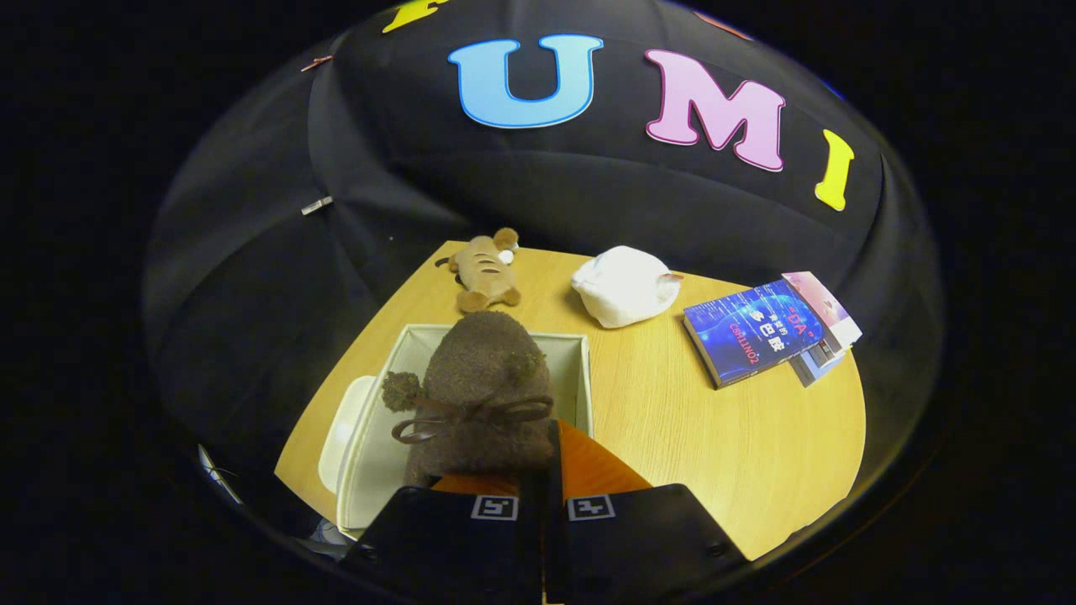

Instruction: Open the storage box then place both shoes into the box .Put the left shoe in first, then the right shoe, with the right side of both shoes facing outward in a uniform manner.

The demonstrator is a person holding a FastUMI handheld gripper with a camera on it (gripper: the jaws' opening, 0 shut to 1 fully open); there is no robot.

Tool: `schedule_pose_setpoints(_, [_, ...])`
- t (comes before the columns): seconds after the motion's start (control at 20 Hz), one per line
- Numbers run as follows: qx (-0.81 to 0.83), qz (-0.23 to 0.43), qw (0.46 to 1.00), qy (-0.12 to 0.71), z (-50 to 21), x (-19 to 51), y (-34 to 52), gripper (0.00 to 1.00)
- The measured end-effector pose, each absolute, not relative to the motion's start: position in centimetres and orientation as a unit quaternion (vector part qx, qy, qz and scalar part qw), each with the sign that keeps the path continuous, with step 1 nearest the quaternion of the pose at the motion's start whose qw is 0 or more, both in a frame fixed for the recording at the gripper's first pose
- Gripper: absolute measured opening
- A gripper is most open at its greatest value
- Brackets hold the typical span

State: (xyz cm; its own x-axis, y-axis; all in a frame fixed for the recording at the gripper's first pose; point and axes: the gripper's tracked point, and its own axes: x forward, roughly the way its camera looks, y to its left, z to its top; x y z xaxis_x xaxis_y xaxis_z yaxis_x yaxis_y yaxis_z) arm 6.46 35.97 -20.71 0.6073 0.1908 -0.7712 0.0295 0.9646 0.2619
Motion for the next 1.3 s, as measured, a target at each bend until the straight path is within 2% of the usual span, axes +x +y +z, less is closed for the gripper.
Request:
schedule_pose_setpoints(0.1, [0.125,0.042,0.884,0.449,-21.7,6.4,36.6,0.13])
schedule_pose_setpoints(0.15, [0.132,0.048,0.881,0.451,-21.8,6.3,37.2,0.22])
schedule_pose_setpoints(0.35, [0.142,0.061,0.889,0.432,-19.9,6.8,37.9,1.00])
schedule_pose_setpoints(0.4, [0.135,0.062,0.891,0.428,-20.3,7.2,38.1,0.97])
schedule_pose_setpoints(0.9, [0.117,0.072,0.900,0.414,-19.3,7.0,37.8,0.97])
schedule_pose_setpoints(1.3, [0.126,0.064,0.911,0.388,-17.6,6.4,31.6,0.98])
